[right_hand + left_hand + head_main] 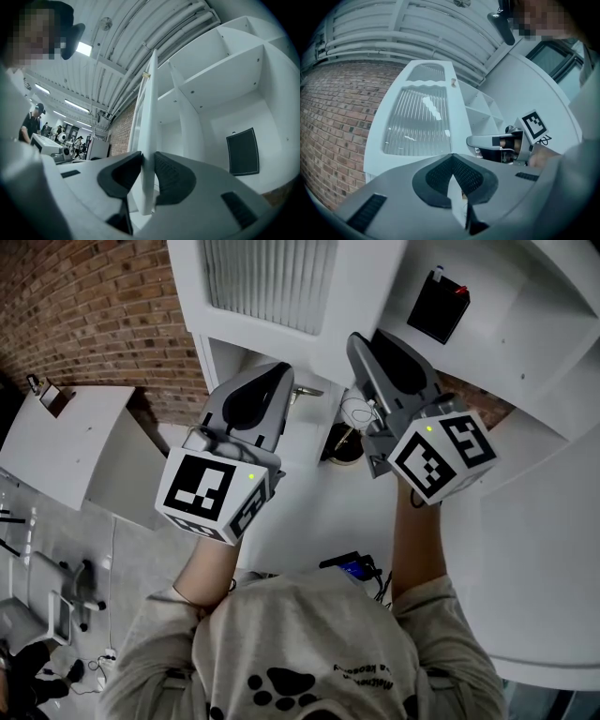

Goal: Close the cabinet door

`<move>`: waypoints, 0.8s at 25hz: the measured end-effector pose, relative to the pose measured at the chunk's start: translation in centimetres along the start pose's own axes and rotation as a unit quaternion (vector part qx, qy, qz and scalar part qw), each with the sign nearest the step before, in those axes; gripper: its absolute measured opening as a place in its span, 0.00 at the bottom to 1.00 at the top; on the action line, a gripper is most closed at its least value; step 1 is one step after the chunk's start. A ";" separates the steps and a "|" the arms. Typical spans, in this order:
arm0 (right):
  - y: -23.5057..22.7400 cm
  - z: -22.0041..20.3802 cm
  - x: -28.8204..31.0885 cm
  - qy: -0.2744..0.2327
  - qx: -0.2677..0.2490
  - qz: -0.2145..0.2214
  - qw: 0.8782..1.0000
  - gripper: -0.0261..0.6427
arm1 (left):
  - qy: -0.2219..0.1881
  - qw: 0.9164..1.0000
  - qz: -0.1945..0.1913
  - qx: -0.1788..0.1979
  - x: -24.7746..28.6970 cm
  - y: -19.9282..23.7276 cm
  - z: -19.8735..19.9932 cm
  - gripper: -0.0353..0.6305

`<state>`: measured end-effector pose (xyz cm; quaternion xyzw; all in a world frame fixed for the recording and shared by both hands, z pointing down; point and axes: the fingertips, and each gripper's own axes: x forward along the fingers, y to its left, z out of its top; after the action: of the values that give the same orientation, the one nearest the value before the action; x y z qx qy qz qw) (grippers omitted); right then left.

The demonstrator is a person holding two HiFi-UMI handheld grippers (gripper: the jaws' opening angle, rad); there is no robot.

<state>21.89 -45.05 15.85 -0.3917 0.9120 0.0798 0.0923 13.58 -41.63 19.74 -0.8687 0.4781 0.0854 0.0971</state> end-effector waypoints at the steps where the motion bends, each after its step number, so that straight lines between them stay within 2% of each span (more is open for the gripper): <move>1: -0.2 -0.1 0.0 0.001 0.000 0.000 1.000 0.19 | -0.001 1.000 -0.002 0.001 0.1 -0.1 0.0 0.06; 20: -3.3 -0.4 2.1 0.003 0.011 0.006 1.000 0.20 | 0.006 0.999 -0.054 0.000 5.8 0.0 -0.3 0.06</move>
<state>22.84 -48.85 15.52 -0.3851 0.9156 0.0688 0.0931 16.68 -46.44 18.63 -0.8938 0.4308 0.0751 0.0992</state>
